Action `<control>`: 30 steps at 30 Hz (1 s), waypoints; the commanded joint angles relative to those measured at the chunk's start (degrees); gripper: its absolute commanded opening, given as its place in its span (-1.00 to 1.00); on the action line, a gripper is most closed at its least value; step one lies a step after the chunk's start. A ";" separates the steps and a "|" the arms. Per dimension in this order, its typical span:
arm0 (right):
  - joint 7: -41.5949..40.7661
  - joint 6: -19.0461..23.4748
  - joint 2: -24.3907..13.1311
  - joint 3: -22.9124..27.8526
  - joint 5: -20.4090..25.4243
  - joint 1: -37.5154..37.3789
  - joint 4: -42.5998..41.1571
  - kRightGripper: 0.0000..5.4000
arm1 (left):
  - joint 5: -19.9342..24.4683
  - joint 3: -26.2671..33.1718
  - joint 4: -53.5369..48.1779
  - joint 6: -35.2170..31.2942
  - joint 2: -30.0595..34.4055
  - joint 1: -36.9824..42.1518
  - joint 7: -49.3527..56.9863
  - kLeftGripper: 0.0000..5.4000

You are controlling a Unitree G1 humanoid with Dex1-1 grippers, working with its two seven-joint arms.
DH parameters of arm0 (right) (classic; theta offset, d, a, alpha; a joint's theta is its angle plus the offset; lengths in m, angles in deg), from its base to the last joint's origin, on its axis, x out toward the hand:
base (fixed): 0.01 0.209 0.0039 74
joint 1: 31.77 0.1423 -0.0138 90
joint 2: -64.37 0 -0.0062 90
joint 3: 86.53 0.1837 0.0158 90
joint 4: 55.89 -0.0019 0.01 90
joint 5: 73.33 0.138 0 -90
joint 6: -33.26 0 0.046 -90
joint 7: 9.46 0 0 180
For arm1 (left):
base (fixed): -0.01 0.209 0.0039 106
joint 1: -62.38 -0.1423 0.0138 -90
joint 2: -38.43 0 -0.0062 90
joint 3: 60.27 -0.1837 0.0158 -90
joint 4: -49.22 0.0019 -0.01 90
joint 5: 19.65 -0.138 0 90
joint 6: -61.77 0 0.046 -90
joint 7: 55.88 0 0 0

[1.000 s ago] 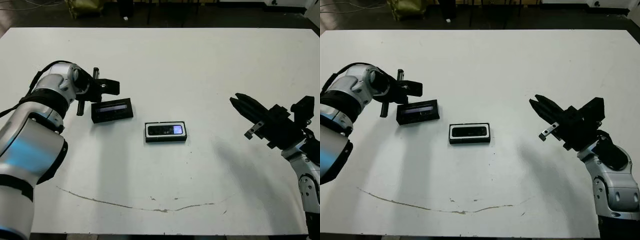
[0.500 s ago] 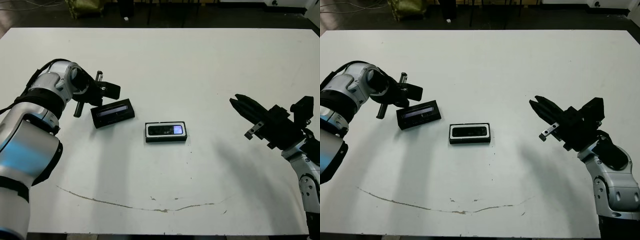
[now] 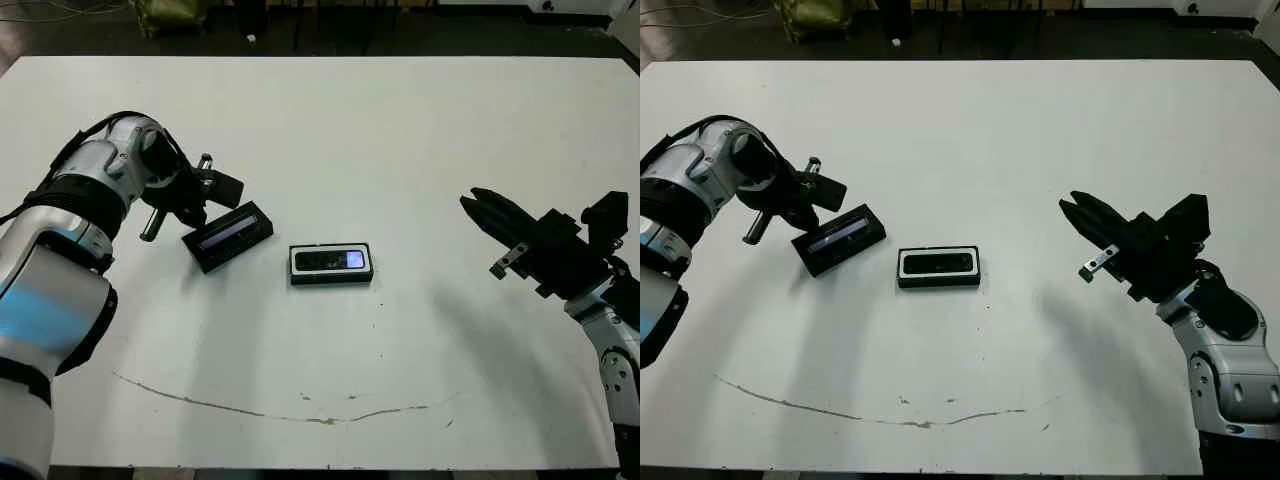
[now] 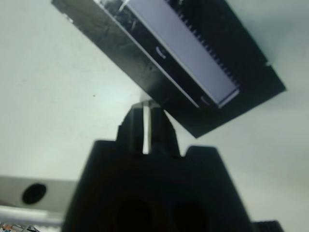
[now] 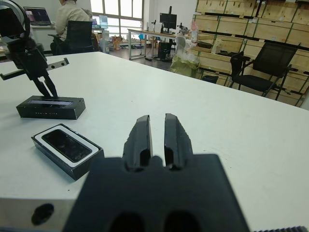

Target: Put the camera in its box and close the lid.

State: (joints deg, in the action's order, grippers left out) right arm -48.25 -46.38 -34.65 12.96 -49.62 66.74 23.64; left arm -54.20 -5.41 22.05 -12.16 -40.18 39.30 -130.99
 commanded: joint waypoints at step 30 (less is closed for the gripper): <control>2.57 4.42 -0.77 -0.10 -0.27 -1.75 -1.61 -0.99 | 4.01 -0.03 -11.45 -2.10 3.09 -9.07 -10.42 -1.00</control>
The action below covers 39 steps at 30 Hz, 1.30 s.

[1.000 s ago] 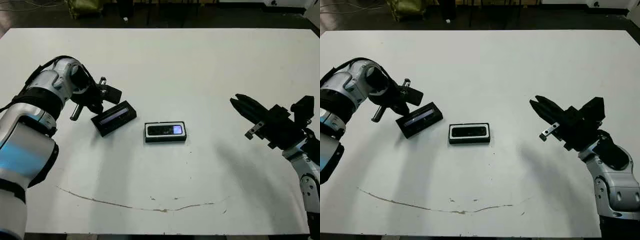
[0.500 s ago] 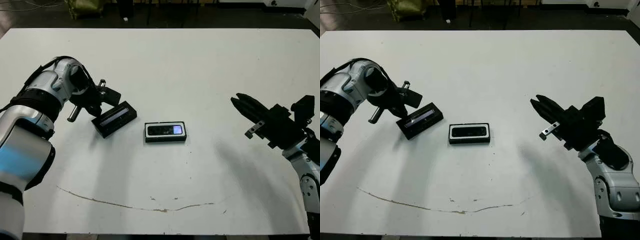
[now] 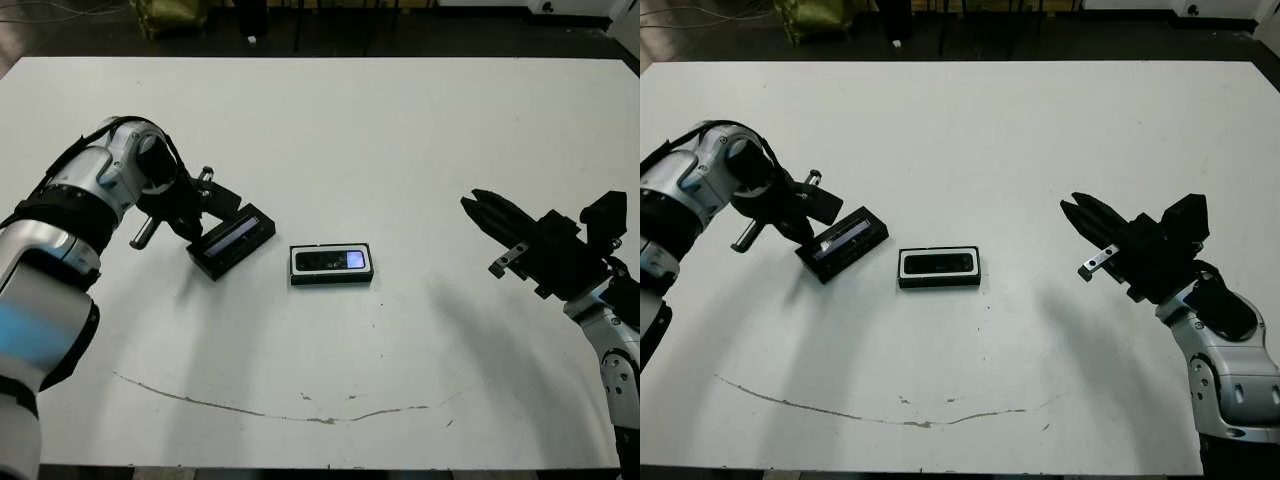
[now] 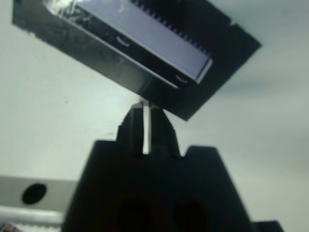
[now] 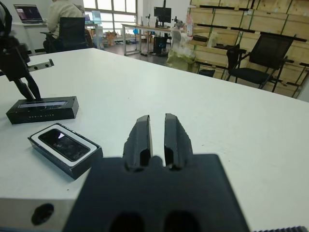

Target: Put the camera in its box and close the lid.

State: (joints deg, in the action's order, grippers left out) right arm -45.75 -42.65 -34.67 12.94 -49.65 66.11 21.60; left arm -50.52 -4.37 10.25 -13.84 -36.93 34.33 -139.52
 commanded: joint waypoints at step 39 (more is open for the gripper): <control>2.40 2.16 -0.35 -0.65 -0.92 -3.12 -2.65 -0.99 | 1.80 5.14 -13.95 -1.62 11.39 -10.59 9.24 -1.00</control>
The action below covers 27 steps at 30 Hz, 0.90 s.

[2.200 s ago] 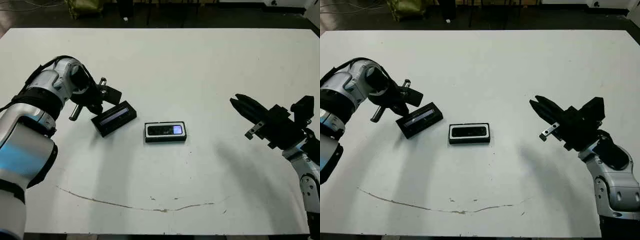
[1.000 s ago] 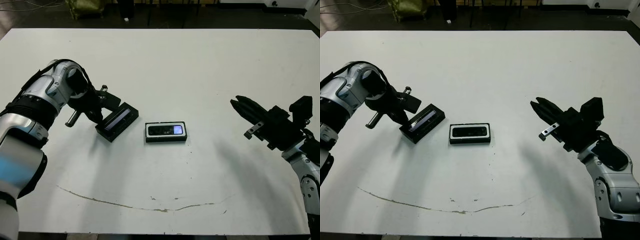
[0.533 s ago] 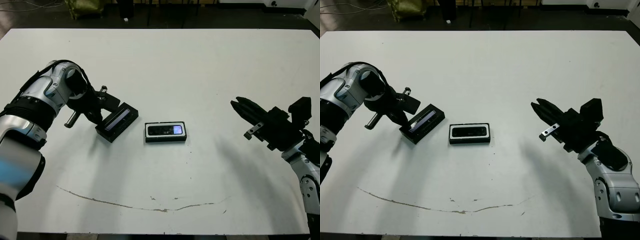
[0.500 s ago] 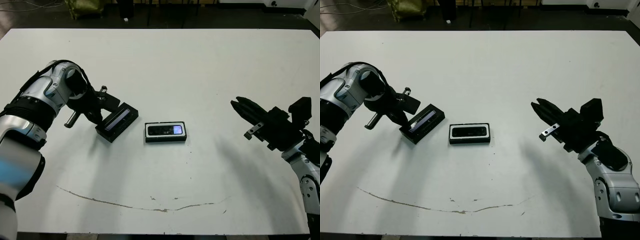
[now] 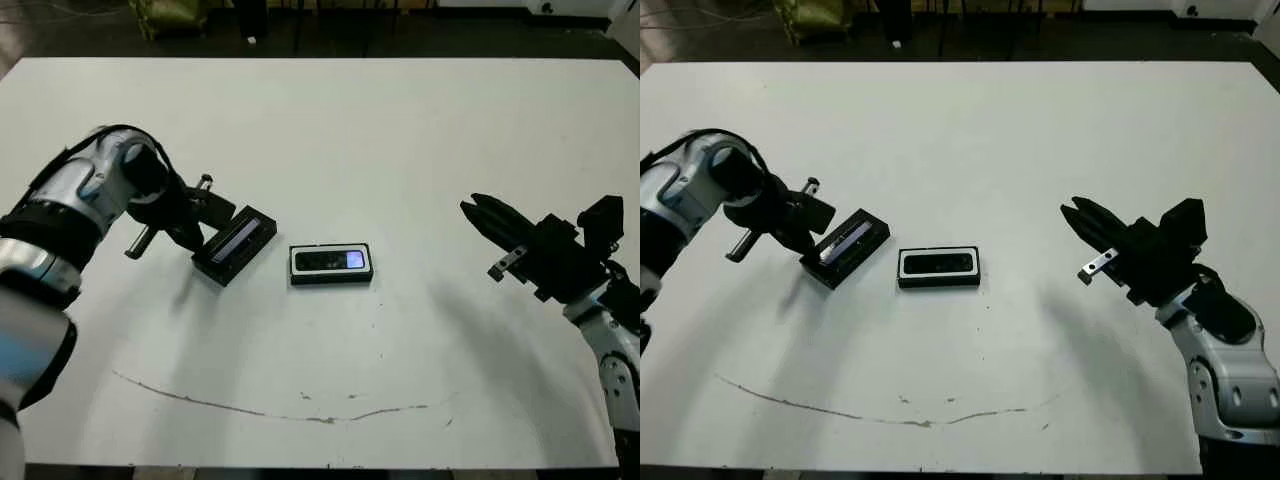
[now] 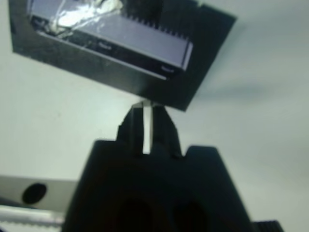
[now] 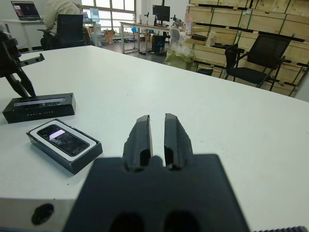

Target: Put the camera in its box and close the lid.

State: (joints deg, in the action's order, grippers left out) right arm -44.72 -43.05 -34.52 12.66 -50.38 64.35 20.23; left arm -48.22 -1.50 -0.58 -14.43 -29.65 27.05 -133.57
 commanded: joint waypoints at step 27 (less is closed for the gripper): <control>1.91 4.65 -0.22 -1.35 1.97 -1.55 -3.37 -1.00 | 51.76 53.15 -62.81 -31.79 -13.99 -53.91 45.09 -0.34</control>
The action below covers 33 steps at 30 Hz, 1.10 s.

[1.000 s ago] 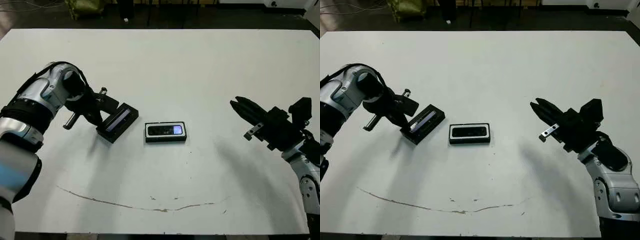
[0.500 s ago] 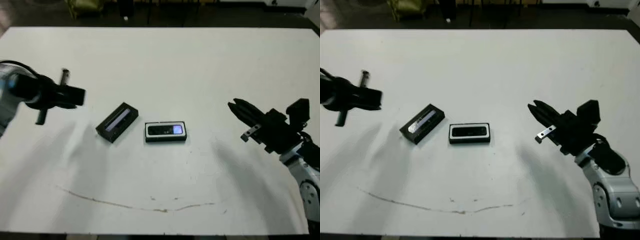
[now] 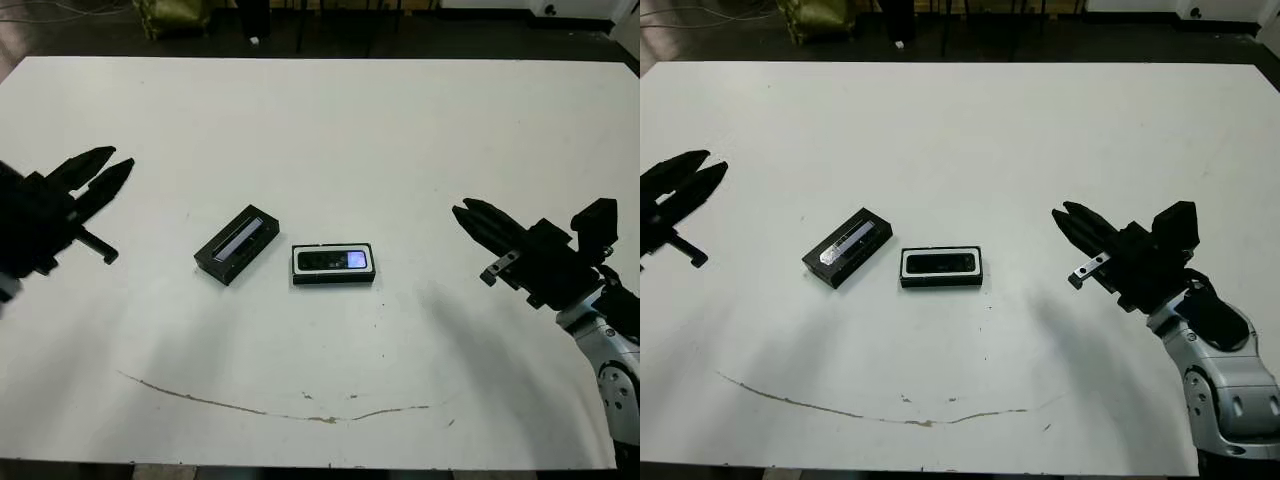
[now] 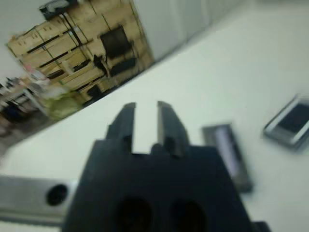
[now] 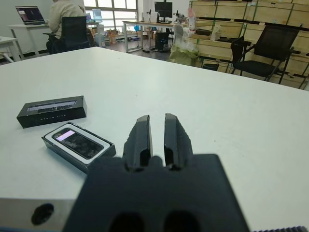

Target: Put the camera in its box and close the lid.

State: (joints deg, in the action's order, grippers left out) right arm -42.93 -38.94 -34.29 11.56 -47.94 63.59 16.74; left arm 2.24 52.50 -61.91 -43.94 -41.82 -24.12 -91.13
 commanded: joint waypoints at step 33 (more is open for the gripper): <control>-1.59 -2.70 0.05 -1.08 -1.54 -0.47 3.92 -1.00 | -3.29 -15.84 3.73 0.78 -1.17 -8.92 2.61 0.99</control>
State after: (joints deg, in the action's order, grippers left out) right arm -44.55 -42.08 -34.16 10.73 -49.36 64.00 20.40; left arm -0.31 37.31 -58.88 -42.12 -44.29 -32.85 -87.86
